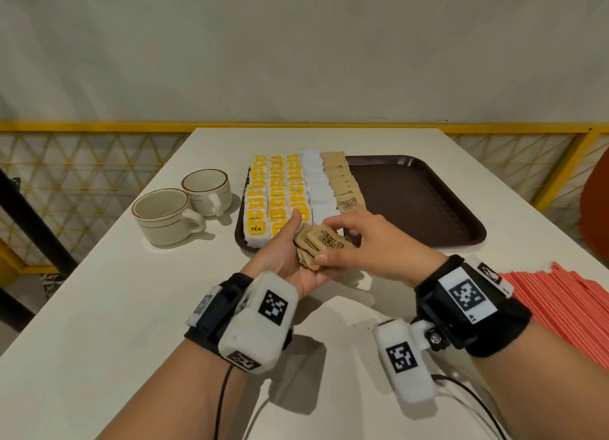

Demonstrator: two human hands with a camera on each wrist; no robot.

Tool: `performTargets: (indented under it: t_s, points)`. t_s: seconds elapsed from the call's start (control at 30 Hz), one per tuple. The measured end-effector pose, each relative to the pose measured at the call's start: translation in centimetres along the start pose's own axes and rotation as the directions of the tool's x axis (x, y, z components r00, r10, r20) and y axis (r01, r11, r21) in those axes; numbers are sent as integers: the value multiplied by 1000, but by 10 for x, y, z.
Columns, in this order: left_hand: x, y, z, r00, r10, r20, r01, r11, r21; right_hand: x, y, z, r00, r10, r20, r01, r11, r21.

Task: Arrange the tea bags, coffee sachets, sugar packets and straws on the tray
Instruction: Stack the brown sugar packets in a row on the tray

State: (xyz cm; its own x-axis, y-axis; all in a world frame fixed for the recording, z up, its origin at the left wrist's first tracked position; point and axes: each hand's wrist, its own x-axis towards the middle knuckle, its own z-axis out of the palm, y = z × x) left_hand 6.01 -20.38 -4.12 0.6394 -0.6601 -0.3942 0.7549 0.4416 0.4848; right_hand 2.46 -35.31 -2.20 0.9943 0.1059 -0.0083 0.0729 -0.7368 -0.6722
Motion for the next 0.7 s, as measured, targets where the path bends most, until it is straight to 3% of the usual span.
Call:
performTargets:
  t_s: [0.1, 0.3, 0.5, 0.7]
  points:
    - [2, -1, 0, 999, 4, -33, -2, 998, 68, 1, -5, 0, 998, -58, 18, 59, 994, -89]
    - [-5, -1, 5, 998, 44, -39, -41, 996, 82, 2, -5, 4, 988, -130, 85, 125, 990, 68]
    - [-6, -1, 10, 997, 32, -63, -15, 968, 250, 4, -2, 8, 975, -201, 91, 179, 963, 199]
    - [-6, -1, 10, 991, 92, -97, -62, 959, 276, 4, -9, 9, 964, -249, 95, 250, 968, -8]
